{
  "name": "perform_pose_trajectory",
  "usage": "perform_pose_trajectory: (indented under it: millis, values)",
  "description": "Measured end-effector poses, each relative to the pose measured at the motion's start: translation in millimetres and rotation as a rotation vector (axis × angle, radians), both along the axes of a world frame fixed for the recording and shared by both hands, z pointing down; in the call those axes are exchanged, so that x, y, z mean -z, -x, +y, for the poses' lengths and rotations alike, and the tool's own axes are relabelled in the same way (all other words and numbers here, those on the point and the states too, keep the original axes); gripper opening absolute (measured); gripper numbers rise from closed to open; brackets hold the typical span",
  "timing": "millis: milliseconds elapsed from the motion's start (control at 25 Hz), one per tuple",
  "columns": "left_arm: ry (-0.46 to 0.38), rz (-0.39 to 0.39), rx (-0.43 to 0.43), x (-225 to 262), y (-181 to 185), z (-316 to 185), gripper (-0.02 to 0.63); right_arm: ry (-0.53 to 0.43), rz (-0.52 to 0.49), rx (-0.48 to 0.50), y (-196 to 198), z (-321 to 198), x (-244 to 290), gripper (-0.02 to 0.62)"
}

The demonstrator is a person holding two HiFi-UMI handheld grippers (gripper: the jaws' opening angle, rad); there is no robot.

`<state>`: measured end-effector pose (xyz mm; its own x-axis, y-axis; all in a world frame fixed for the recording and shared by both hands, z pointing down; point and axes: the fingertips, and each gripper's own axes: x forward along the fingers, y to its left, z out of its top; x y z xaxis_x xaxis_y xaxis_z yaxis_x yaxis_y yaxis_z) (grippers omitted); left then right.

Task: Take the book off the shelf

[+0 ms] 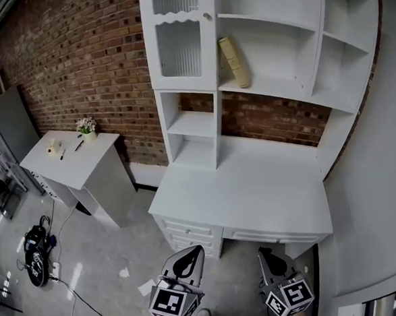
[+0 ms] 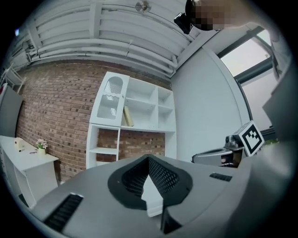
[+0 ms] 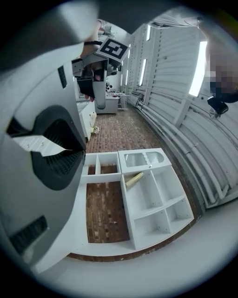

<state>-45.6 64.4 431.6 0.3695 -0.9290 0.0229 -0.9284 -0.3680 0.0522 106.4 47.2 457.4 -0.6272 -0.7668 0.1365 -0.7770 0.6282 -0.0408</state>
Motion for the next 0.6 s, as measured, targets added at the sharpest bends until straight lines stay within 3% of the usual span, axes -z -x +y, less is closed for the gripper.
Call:
perform_pose_trajectory:
  millis: [240, 480, 600]
  values:
    - [-0.011, -0.027, -0.051, -16, 49, -23, 0.012, -0.002, 0.049, -0.003, 57, -30, -6, 0.002]
    - [0.071, 0.003, -0.004, -27, 82, -70, 0.012, 0.006, 0.051, 0.011, 87, -83, -16, 0.003]
    - [0.049, -0.006, 0.005, -30, 91, -104, 0.012, 0.004, 0.042, 0.023, 96, -120, -20, 0.002]
